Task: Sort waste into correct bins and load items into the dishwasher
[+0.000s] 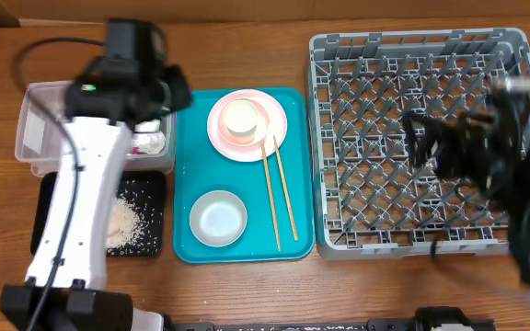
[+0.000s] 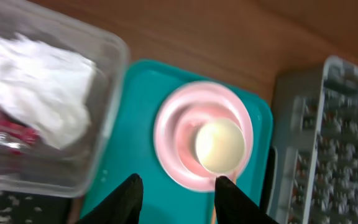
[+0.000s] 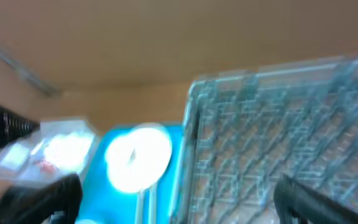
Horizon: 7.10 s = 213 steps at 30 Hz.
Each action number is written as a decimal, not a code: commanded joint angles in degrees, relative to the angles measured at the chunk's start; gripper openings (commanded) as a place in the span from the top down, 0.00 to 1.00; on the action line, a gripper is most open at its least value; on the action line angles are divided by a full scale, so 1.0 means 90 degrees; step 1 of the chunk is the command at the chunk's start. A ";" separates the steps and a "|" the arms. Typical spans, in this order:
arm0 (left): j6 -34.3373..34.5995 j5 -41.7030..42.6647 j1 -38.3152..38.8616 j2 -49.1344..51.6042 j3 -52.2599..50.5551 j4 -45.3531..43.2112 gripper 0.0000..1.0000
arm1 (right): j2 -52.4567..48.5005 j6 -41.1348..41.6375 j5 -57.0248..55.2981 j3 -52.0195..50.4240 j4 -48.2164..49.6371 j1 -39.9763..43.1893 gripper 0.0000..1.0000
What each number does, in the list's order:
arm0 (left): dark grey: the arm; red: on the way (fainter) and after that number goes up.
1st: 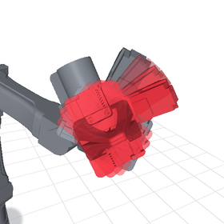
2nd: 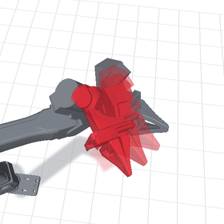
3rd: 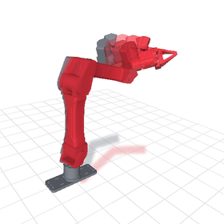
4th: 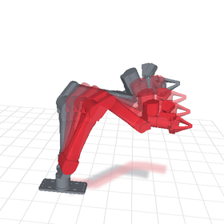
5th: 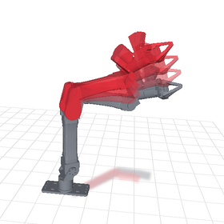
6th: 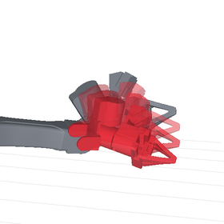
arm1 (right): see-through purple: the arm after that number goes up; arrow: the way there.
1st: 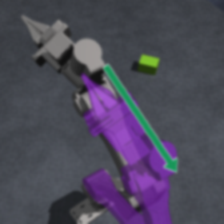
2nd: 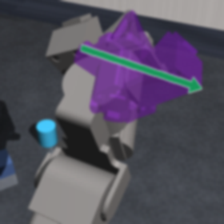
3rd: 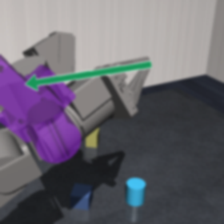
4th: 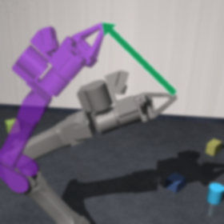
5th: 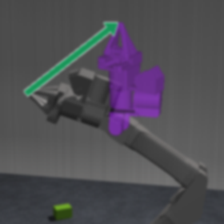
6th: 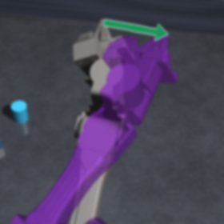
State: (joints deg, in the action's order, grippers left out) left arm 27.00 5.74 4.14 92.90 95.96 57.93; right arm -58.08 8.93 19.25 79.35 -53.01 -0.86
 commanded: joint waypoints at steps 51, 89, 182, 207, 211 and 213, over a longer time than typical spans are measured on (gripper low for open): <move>0.0000 0.1299 -0.2123 -0.0627 0.0731 0.1581 0.00 | -0.7045 -0.1838 -0.2178 0.1554 0.3495 -0.4575 0.49; 0.0000 0.1297 -0.2123 -0.0627 0.0731 0.1581 0.00 | -0.7057 -0.2212 -0.2353 0.1562 0.2837 -0.4568 0.91; 0.0000 0.1297 -0.2123 -0.0627 0.0731 0.1581 0.00 | -0.7883 -0.1161 0.6987 0.1542 0.5163 0.0425 0.96; 0.0000 0.1297 -0.2123 -0.0627 0.0731 0.1581 0.00 | -0.8194 -0.1173 0.6994 0.1513 0.4993 0.0376 0.90; 0.0000 0.1299 -0.2123 -0.0627 0.0731 0.1581 0.00 | -0.8194 -0.1173 0.7016 0.1513 0.4976 0.0369 0.90; 0.0000 0.1297 -0.2123 -0.0627 0.0731 0.1581 0.00 | -0.8194 -0.1173 0.7014 0.1513 0.4966 0.0369 0.89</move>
State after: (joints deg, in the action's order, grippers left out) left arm 27.03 16.97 -15.07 88.16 101.32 72.25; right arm -130.82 -1.48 82.06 93.06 -8.47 2.57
